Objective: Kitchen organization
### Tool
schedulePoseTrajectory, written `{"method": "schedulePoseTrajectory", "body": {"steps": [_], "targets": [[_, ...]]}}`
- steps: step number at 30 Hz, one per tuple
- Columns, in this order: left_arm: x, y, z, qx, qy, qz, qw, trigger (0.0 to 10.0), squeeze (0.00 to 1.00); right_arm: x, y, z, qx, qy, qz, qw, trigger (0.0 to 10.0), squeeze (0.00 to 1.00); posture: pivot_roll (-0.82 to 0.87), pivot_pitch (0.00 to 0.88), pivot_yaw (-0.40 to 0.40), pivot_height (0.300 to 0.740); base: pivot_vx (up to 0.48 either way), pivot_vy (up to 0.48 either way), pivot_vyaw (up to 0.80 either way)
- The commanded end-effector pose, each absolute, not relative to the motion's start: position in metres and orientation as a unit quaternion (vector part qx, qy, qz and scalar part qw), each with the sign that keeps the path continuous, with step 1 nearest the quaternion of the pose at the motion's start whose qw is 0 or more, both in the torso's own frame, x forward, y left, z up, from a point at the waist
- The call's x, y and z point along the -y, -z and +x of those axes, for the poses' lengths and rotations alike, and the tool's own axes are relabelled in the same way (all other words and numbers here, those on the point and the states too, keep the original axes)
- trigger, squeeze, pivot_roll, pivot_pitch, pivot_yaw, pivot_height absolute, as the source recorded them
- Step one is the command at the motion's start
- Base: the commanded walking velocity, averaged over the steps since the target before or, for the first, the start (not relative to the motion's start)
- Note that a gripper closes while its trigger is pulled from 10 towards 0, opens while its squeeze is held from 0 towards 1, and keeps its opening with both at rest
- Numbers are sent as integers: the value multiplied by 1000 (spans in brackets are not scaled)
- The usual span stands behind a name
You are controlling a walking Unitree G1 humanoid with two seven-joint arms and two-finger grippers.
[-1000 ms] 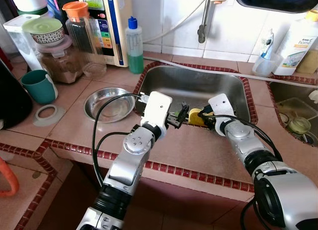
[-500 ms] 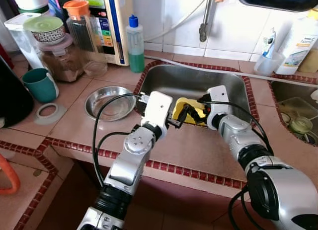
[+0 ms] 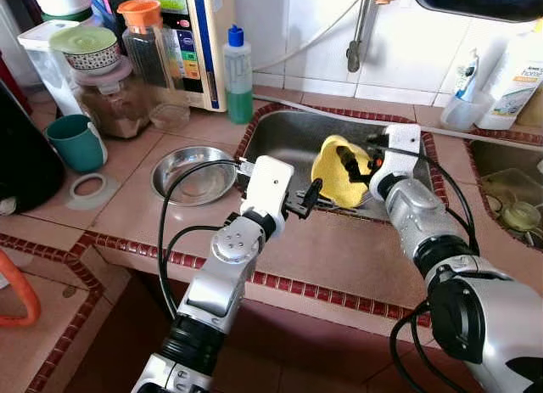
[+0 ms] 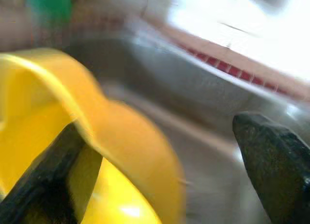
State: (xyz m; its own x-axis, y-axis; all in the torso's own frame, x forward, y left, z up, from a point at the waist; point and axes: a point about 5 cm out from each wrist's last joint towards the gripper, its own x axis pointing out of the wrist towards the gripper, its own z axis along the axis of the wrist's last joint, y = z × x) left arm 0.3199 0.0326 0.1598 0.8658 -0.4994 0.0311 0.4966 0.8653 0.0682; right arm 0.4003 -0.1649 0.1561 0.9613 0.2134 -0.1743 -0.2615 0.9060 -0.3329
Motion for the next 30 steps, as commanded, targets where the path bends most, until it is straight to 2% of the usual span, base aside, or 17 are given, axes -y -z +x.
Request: {"method": "schedulePoseTrajectory", "body": {"steps": [1,3,8,14,17,18,22,27,30], "targets": [[-31,-162,322,28,256,33,966,10000,1000,160,-140,396,-116,-154,-190,963,10000,0,68,34,16,740,0,0,0],[-31,-162,322,28,256,33,966,10000,1000,159,-131,392,-153,-174,-147,961,10000,0,70,33,16,740,0,0,0],[-32,-163,322,29,252,35,967,10000,1000,162,-121,387,-191,-193,-151,951,10000,0,73,35,14,740,0,0,0],[-33,-162,322,27,251,36,967,10000,1000,165,-122,385,-225,-238,-110,939,10000,0,69,33,15,740,0,0,0],[-33,-162,323,27,251,36,967,10000,1000,165,-127,386,-218,-241,-84,942,10000,0,69,33,15,740,0,0,0],[-32,-163,324,28,248,36,968,10000,1000,167,-138,391,-185,-224,-58,955,10000,0,67,34,13,740,0,0,0],[-37,-162,326,28,226,41,973,10000,1000,161,-154,397,-114,-225,-30,967,10000,0,69,34,12,740,0,0,0],[-46,-163,330,28,197,45,979,10000,1000,146,-158,395,-77,-284,14,955,10000,0,69,34,12,740,0,0,0],[-60,-165,338,30,148,53,987,10000,1000,133,-153,388,-64,-338,36,938,10000,0,63,34,17,740,0,0,0]]}}
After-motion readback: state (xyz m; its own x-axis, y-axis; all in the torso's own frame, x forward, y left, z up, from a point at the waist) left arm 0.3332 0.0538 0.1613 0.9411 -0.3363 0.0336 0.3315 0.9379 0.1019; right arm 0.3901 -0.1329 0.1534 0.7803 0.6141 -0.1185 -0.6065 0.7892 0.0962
